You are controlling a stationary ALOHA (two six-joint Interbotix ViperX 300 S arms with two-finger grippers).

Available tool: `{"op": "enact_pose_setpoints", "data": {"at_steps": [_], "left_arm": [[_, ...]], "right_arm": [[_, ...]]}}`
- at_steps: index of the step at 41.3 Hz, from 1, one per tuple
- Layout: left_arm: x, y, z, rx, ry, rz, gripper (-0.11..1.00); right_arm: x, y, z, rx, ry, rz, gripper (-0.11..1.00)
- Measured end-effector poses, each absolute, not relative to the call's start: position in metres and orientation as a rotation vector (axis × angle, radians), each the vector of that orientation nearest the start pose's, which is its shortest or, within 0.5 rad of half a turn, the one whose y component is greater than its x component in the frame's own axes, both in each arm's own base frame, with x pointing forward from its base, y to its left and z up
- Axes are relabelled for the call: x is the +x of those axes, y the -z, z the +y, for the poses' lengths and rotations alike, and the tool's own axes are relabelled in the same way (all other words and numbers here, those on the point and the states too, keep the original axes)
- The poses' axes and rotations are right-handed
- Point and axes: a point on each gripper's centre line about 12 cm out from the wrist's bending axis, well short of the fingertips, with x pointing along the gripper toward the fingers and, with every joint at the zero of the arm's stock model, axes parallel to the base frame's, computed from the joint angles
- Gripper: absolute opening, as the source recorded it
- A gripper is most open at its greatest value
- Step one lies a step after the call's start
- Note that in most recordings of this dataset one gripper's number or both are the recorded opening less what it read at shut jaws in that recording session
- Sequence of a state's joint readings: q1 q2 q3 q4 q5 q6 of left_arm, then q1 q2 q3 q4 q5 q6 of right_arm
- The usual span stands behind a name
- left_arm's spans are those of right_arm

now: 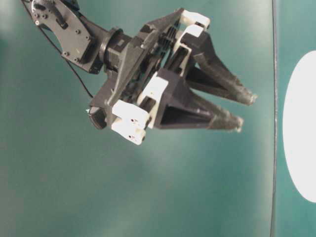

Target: Scoop the yellow hexagonal prism block from the bowl with a spoon using the right arm.

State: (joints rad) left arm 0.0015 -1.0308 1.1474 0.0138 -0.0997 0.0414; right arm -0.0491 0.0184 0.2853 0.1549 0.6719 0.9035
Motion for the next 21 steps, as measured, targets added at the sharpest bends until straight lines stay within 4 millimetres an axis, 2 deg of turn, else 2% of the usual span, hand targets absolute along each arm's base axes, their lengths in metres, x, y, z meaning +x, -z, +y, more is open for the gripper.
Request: {"op": "enact_pose_setpoints", "data": {"at_steps": [4,10,21], "left_arm": [[0.189,-0.295,0.000,0.054,0.000,0.017,0.09],[0.189,-0.295,0.000,0.054,0.000,0.017,0.09],[0.189,-0.295,0.000,0.054,0.000,0.018,0.09]], "right_arm": [[0.418,-0.239,-0.008,1.043,0.469,0.907,0.62],[0.416,-0.237,-0.007,1.141,0.532,0.919,0.62],[0.421,-0.212,0.004,1.216,0.612,0.971,0.62]]}}
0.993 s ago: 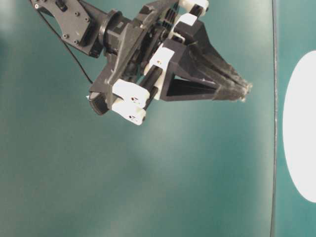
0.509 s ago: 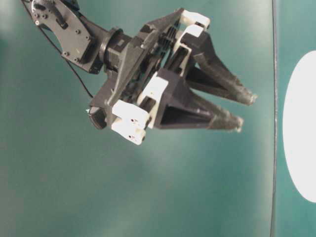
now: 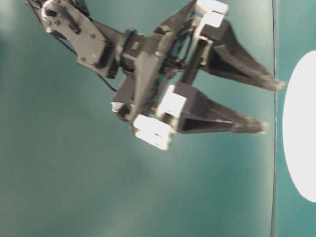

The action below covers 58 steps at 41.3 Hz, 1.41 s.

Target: Scoop the yellow hexagonal prism block from the bowl with a spoon using the right arm.

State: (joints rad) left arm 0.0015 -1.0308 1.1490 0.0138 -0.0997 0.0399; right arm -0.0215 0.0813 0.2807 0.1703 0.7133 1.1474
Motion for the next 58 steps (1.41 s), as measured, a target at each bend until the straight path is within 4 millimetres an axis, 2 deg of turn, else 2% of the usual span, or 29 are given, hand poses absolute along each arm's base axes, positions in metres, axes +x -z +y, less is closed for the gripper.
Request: {"op": "enact_pose_setpoints", "data": {"at_steps": [20,31,43,54,58], "left_arm": [[0.189,-0.295,0.000,0.054,0.000,0.017,0.09],[0.189,-0.295,0.000,0.054,0.000,0.017,0.09],[0.190,-0.297,0.000,0.054,0.000,0.014,0.09],[0.190,-0.297,0.000,0.054,0.000,0.012,0.09],[0.190,-0.297,0.000,0.052,0.000,0.012,0.09]], "right_arm": [[0.438,-0.171,0.006,1.219,0.657,1.006,0.62],[0.447,-0.162,0.007,1.216,0.662,1.014,0.61],[0.448,-0.152,0.008,1.229,0.688,1.032,0.58],[0.448,-0.149,0.011,1.227,0.690,1.039,0.57],[0.448,-0.149,0.012,1.226,0.690,1.041,0.53]]}}
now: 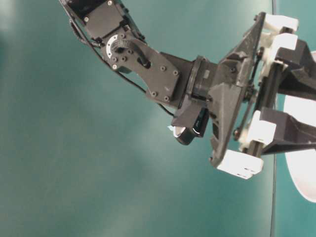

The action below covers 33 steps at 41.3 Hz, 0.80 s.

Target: Scoop the yellow hexagonal prism block from the bowl with a spoon using the right arm.

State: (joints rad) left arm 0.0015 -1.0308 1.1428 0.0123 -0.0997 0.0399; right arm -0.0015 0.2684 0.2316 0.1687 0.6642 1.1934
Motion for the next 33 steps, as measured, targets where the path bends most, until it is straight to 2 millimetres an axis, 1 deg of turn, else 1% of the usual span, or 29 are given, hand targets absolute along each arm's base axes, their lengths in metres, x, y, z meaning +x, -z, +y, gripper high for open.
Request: {"op": "enact_pose_setpoints", "data": {"at_steps": [11,13,18,24,27,33], "left_arm": [[0.190,-0.297,0.000,0.052,0.000,0.012,0.09],[0.190,-0.297,0.000,0.052,0.000,0.012,0.09],[0.190,-0.297,0.000,0.052,0.002,0.014,0.09],[0.190,-0.297,0.000,0.052,0.002,0.012,0.09],[0.190,-0.297,0.000,0.052,0.003,0.012,0.09],[0.190,-0.297,0.000,0.052,0.003,0.012,0.09]], "right_arm": [[0.447,-0.149,0.012,1.240,0.703,1.041,0.30],[0.446,-0.149,0.012,1.239,0.706,1.046,0.28],[0.445,-0.148,0.011,1.224,0.713,1.059,0.26],[0.443,-0.149,0.007,1.156,0.715,1.058,0.26],[0.442,-0.154,0.003,1.108,0.712,1.045,0.26],[0.436,-0.171,-0.003,1.024,0.713,1.027,0.25]]}}
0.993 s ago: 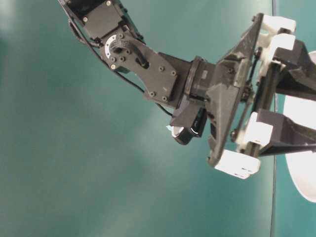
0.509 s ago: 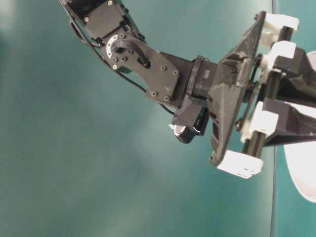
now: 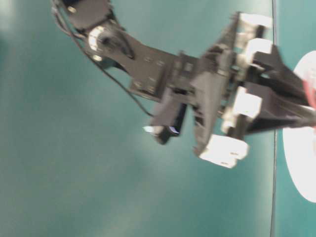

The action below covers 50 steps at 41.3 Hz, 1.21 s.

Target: Scoop the yellow hexagonal prism block from the bowl with a spoon using the right arm.

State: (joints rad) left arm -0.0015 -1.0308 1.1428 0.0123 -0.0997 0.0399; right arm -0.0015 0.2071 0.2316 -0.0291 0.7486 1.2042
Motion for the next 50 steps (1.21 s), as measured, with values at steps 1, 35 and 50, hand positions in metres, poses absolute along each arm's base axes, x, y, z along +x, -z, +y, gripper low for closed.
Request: {"op": "enact_pose_setpoints", "data": {"at_steps": [1,35,50], "left_arm": [[0.190,-0.297,0.000,0.052,0.003,0.012,0.09],[0.190,-0.296,0.000,0.052,0.003,0.017,0.09],[0.190,-0.297,0.000,0.054,0.003,0.015,0.09]], "right_arm": [[0.435,-0.174,-0.004,1.011,0.714,1.026,0.25],[0.378,-0.239,0.028,0.389,0.259,1.075,0.25],[0.356,-0.241,0.026,0.368,0.240,1.068,0.25]]}}
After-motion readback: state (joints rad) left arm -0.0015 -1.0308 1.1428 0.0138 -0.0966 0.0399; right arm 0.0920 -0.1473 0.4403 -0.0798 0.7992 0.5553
